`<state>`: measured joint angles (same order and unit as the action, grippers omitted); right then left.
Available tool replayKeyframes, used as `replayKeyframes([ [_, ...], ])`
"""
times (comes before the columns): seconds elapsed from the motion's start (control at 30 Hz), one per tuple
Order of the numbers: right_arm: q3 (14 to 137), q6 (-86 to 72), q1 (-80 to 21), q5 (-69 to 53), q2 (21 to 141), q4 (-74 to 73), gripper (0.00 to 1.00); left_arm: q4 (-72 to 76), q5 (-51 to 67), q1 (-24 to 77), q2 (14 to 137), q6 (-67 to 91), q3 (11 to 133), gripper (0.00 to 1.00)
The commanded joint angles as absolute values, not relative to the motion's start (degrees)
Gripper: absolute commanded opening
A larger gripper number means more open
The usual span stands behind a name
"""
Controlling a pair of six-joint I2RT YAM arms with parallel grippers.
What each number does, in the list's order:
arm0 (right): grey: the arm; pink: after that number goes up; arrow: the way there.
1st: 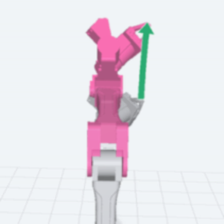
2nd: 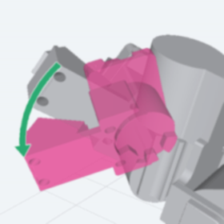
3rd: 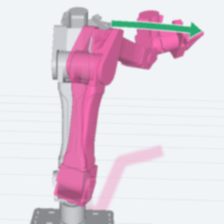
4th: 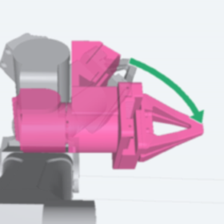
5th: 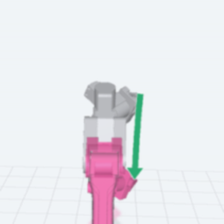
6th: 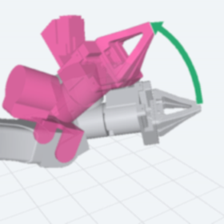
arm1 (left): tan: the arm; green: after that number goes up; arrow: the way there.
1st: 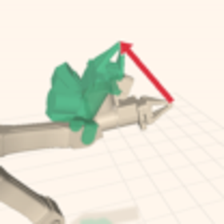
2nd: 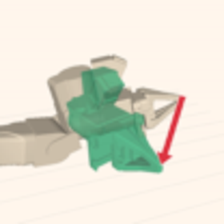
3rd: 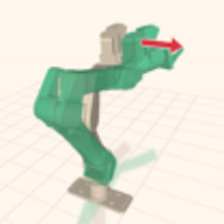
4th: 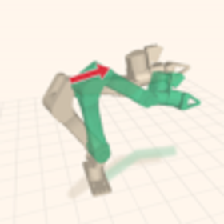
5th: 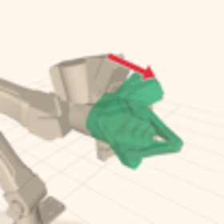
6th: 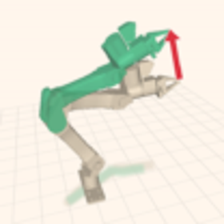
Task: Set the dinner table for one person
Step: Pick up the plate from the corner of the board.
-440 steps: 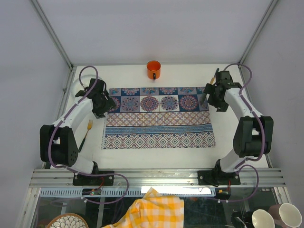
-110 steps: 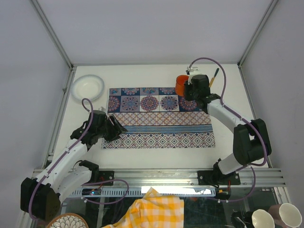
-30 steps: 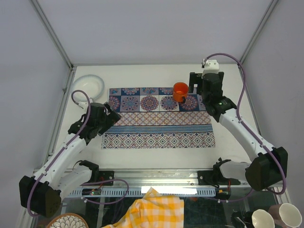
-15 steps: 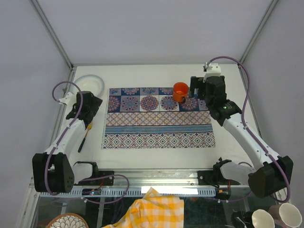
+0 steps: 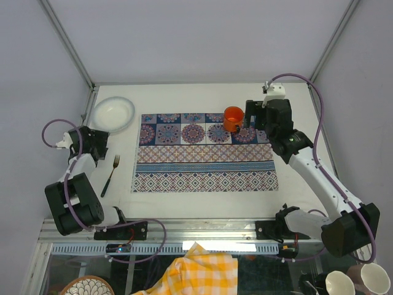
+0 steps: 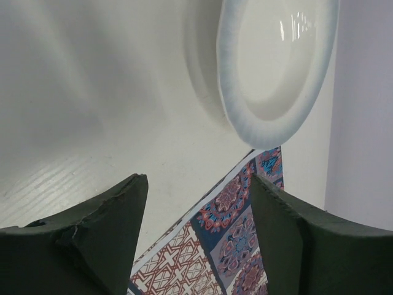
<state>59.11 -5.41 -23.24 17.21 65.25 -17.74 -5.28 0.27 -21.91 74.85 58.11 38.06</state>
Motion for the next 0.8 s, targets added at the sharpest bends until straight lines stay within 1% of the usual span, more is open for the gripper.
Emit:
replayKeyframes([
  [0.0, 59.59, -6.07, -23.62, 16.63, 65.16, -16.51, 0.96, 1.66, 7.59, -22.5, 78.04, 58.62, 38.36, 0.69],
  [0.13, 59.89, -6.43, -23.56, 16.03, 65.7, -17.03, 0.96, 6.92, 10.26, -22.75, 81.38, 58.81, 38.32, 0.71],
  [0.33, 59.64, -6.44, -23.59, 16.2, 65.15, -17.43, 0.95, 12.81, 12.09, -22.85, 88.16, 59.79, 39.49, 0.71],
  [0.77, 60.34, -6.41, -23.56, 15.11, 66.02, -18.47, 0.95, 23.55, 13.84, -23.44, 98.74, 59.77, 43.77, 0.67],
])
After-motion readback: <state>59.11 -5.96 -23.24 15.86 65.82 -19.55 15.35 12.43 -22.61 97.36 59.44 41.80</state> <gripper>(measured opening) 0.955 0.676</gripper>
